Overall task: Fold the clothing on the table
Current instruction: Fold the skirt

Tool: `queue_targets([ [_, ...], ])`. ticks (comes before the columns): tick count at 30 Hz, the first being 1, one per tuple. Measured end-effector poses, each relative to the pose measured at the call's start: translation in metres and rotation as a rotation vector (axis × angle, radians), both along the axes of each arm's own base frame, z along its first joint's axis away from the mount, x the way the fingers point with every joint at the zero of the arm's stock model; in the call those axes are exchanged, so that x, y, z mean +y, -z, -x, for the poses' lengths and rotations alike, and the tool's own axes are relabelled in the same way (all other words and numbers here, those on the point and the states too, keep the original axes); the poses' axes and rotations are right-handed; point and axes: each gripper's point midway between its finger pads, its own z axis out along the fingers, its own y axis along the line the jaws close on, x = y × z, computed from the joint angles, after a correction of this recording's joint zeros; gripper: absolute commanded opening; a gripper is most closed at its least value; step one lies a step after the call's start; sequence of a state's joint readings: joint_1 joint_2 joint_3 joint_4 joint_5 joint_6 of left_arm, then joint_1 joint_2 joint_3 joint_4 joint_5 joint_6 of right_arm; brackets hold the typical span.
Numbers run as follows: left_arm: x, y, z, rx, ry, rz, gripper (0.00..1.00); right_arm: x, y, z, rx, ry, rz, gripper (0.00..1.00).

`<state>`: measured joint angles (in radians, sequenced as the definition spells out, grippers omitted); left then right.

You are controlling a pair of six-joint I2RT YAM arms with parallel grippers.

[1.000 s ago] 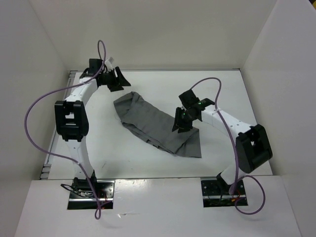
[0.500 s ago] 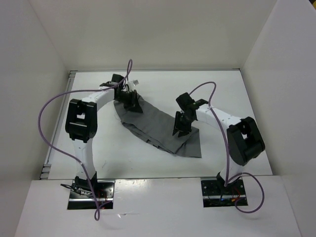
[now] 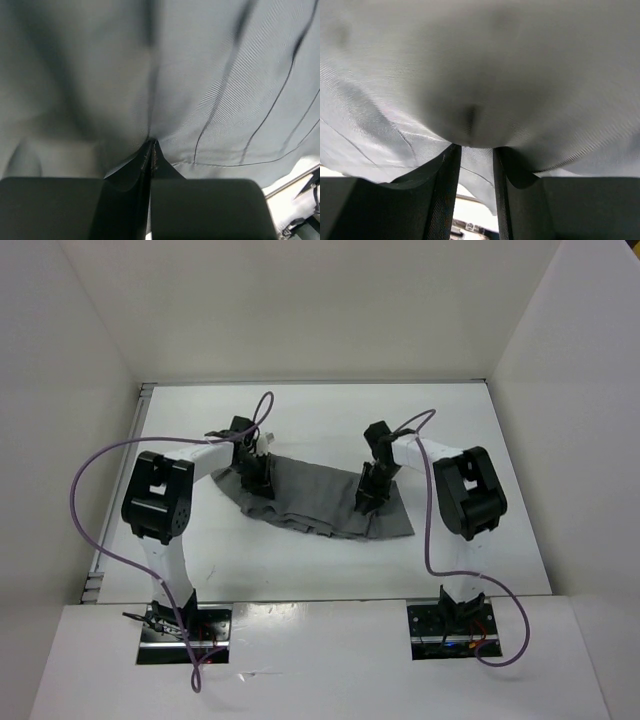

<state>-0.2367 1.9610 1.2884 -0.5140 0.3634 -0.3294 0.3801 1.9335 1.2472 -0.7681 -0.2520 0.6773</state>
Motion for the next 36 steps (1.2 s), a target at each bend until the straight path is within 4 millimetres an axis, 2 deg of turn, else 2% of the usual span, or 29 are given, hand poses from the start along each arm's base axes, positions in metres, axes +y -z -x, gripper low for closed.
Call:
queue_targets([
  [4, -0.007, 0.001, 0.029, 0.031, 0.016, -0.004, 0.01, -0.007, -0.003, -0.047, -0.064, 0.013, 0.009, 0.36],
  [6, -0.009, -0.001, 0.038, 0.050, 0.021, -0.007, 0.37, -0.012, -0.010, -0.080, -0.148, 0.010, 0.029, 0.36],
  [7, -0.010, -0.003, 0.039, 0.052, 0.026, -0.009, 0.51, -0.013, -0.014, -0.092, -0.186, 0.009, 0.031, 0.36],
  [8, -0.011, -0.008, 0.039, 0.056, 0.019, -0.003, 0.60, -0.015, -0.021, -0.103, -0.227, 0.007, 0.033, 0.37],
  [9, -0.010, -0.014, 0.036, 0.044, 0.011, -0.006, 0.77, -0.018, -0.029, -0.109, -0.256, 0.007, 0.035, 0.37],
  [10, -0.007, -0.026, 0.029, 0.017, -0.002, -0.002, 0.85, -0.020, -0.039, -0.112, -0.288, 0.004, 0.033, 0.37],
  [12, 0.004, -0.058, 0.010, -0.080, -0.042, 0.003, 0.88, -0.020, -0.062, -0.114, -0.345, -0.004, 0.020, 0.39],
  [15, 0.030, -0.119, -0.017, -0.268, -0.124, -0.012, 0.91, -0.018, -0.100, -0.108, -0.432, -0.025, -0.023, 0.39],
  [17, 0.051, -0.144, -0.026, -0.354, -0.189, -0.054, 0.93, -0.017, -0.119, -0.102, -0.475, -0.036, -0.054, 0.39],
  [18, 0.063, -0.148, -0.028, -0.375, -0.221, -0.087, 0.94, -0.017, -0.123, -0.098, -0.484, -0.041, -0.064, 0.39],
  [20, 0.083, -0.141, -0.026, -0.369, -0.272, -0.153, 0.96, -0.016, -0.125, -0.091, -0.484, -0.049, -0.077, 0.39],
  [24, 0.119, -0.088, 0.000, -0.222, -0.335, -0.291, 0.98, -0.018, -0.109, -0.077, -0.431, -0.061, -0.079, 0.39],
  [27, 0.138, -0.061, 0.012, -0.129, -0.365, -0.339, 0.98, -0.017, -0.103, -0.070, -0.408, -0.072, -0.087, 0.39],
  [32, 0.161, -0.051, 0.006, -0.112, -0.425, -0.340, 0.98, -0.016, -0.104, -0.070, -0.412, -0.088, -0.094, 0.39],
  [36, 0.164, -0.046, 0.000, -0.127, -0.426, -0.246, 0.98, -0.016, -0.104, -0.069, -0.414, -0.101, -0.097, 0.39],
])
